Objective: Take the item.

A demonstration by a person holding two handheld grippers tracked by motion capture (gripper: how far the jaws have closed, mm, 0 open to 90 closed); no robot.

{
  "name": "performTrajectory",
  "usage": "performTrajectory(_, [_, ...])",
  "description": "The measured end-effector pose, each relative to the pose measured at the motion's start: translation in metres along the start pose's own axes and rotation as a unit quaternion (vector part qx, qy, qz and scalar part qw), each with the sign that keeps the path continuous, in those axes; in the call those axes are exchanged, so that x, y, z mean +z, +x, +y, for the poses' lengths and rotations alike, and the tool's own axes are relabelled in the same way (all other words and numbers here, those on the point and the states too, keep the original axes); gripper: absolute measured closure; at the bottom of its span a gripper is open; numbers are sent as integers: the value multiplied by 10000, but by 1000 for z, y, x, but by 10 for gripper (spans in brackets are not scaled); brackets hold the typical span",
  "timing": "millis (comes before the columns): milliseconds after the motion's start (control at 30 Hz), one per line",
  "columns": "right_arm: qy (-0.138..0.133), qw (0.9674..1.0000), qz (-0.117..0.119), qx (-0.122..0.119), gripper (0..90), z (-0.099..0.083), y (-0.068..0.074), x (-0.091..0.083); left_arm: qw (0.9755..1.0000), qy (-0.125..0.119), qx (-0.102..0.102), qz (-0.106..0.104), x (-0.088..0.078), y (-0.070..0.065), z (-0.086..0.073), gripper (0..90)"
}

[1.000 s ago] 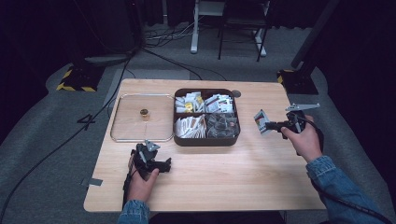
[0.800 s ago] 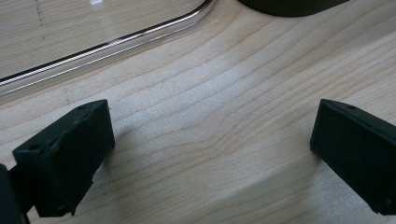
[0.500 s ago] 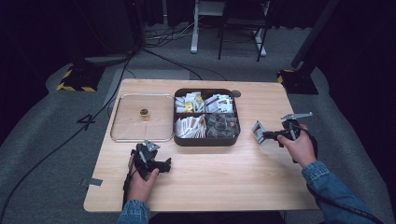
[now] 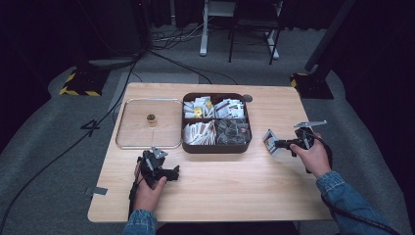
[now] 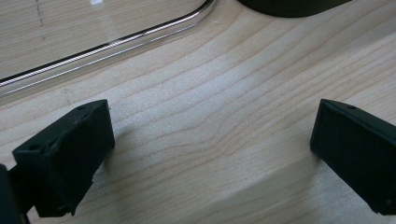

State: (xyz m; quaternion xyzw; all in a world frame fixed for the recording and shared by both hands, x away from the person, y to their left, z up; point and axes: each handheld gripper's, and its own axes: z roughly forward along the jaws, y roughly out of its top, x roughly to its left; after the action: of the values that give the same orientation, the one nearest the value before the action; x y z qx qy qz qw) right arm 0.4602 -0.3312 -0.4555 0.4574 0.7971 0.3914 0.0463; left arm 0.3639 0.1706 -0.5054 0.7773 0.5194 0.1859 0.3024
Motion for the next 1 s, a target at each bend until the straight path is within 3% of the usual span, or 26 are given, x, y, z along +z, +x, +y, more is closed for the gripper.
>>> performTrajectory(33, [-18,10000,-44,-10,837,0,0,0,10000,0,-5,1,0,0,0,1])
performTrajectory(67, [-150,9997,-204,-76,684,0,-2,-1,10000,0,-2,2,0,0,0,1])
performTrajectory(100, [-150,9997,-204,-76,684,0,-2,-1,10000,1,-1,2,0,0,0,1])
performTrajectory(167, [-337,9983,-451,-160,567,0,-4,-3,10000,-2,2,6,0,0,0,1])
performTrajectory(200, [-460,9958,-710,-355,487,1,-5,-5,10000,0,-3,0,0,0,0,1])
performTrajectory(333, [-584,9932,-887,-476,457,3,-7,-9,10000,0,-7,2,0,0,0,1])
performTrajectory(500, [-718,9930,-709,-613,457,6,3,-18,10000,0,-6,2,0,0,0,1])
performTrajectory(733, [-859,9920,-213,-895,455,2,31,-31,10000,0,10,-1,0,0,0,2])
performTrajectory(833, [-917,9922,160,-832,456,-2,45,-34,10000,2,12,5,0,0,0,2])
performTrajectory(1000, [-861,9913,341,-936,454,-7,57,-33,10000,6,-23,-7,1,0,2,0])
